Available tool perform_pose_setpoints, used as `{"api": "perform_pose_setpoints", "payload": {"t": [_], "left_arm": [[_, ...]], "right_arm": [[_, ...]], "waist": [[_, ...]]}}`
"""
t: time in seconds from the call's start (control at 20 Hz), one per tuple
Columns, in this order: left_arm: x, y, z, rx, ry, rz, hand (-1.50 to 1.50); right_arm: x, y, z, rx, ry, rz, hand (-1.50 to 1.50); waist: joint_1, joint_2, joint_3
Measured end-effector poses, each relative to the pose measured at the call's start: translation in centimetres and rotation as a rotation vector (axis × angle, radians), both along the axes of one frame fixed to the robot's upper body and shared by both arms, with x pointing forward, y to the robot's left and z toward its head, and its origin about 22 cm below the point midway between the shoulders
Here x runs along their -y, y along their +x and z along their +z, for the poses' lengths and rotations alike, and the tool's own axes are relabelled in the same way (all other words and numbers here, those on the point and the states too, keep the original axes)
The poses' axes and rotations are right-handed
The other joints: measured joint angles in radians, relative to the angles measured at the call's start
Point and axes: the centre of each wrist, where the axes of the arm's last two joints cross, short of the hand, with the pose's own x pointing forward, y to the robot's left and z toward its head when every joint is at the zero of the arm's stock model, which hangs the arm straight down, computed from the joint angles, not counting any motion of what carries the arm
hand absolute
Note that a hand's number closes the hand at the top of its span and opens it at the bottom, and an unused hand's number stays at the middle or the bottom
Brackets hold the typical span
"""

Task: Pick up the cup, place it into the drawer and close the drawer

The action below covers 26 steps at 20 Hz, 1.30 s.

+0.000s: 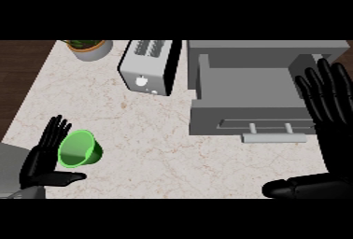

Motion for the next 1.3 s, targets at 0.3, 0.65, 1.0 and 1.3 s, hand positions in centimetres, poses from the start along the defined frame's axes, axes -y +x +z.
{"api": "perform_pose_setpoints", "payload": {"t": [0.3, 0.65, 1.0, 1.3], "left_arm": [[0.1, 0.2, -1.9, -0.030, 0.020, 0.014, -1.50], [0.3, 0.1, -2.9, -0.048, 0.021, 0.003, -1.50], [0.9, 1.6, -2.9, -0.055, -0.018, -0.001, -1.50], [1.1, 1.8, -3.2, -0.068, -0.061, -0.010, -1.50]], "right_arm": [[-0.3, 0.4, 0.0, -0.001, 0.001, 0.006, -1.50], [0.3, 0.1, -0.6, 0.006, 0.004, 0.012, -1.50], [-0.2, -0.1, -0.3, -0.001, 0.002, 0.013, -1.50], [0.0, 0.0, -0.4, -0.002, 0.002, 0.012, -1.50]], "waist": [[-0.002, 0.001, 0.000], [-0.003, 0.001, -0.001], [-0.006, 0.002, -0.001], [-0.007, 0.003, -0.001]]}}
